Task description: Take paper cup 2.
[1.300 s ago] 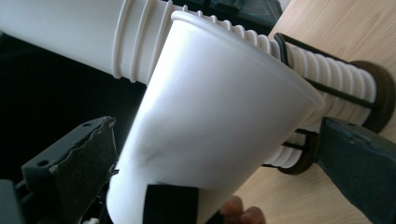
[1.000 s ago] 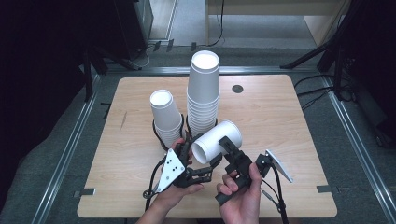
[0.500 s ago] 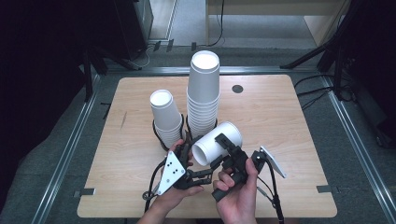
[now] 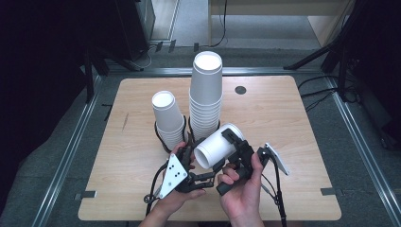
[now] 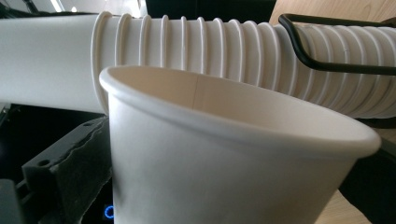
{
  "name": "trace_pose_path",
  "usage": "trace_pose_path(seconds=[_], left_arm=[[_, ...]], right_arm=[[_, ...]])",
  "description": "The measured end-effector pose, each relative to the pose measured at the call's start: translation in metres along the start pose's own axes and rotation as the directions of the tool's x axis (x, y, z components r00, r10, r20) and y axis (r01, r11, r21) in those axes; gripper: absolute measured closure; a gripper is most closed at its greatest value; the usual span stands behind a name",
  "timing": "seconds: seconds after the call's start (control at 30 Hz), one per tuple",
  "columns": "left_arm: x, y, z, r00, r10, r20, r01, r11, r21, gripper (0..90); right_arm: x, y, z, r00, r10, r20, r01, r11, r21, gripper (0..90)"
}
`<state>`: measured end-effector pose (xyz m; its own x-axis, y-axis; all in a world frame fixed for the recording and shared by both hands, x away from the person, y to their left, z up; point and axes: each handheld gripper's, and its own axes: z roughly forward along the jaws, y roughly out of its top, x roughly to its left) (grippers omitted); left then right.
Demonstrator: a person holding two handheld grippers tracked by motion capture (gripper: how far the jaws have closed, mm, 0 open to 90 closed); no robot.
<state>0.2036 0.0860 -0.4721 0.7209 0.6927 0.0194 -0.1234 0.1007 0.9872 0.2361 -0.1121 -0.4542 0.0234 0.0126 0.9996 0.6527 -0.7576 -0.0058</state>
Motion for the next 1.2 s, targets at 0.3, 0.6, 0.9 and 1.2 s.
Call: trace_pose_path(seconds=[0.3,0.6,0.9,1.2], left_arm=[[0.000,0.000,0.000,1.0000,0.005,-0.002,-0.005,0.9999,0.010,21.7],[0.004,0.001,-0.001,0.9997,-0.021,0.010,0.020,0.9993,0.030,20.2],[0.010,0.009,-0.010,0.9952,-0.097,0.005,0.096,0.9870,0.129,12.3],[0.019,0.013,-0.023,0.9915,-0.126,-0.032,0.130,0.9770,0.169,0.6]], right_arm=[[-0.004,0.000,0.000,0.9993,0.036,-0.015,-0.036,0.999,-0.017,7.6],[-0.006,-0.001,-0.001,0.9986,0.027,-0.044,-0.029,0.998,-0.047,10.9],[-0.006,-0.001,0.002,0.9983,-0.020,-0.055,0.016,0.998,-0.068,11.3],[-0.003,0.002,0.006,0.9912,-0.123,-0.048,0.117,0.986,-0.120,11.4]])
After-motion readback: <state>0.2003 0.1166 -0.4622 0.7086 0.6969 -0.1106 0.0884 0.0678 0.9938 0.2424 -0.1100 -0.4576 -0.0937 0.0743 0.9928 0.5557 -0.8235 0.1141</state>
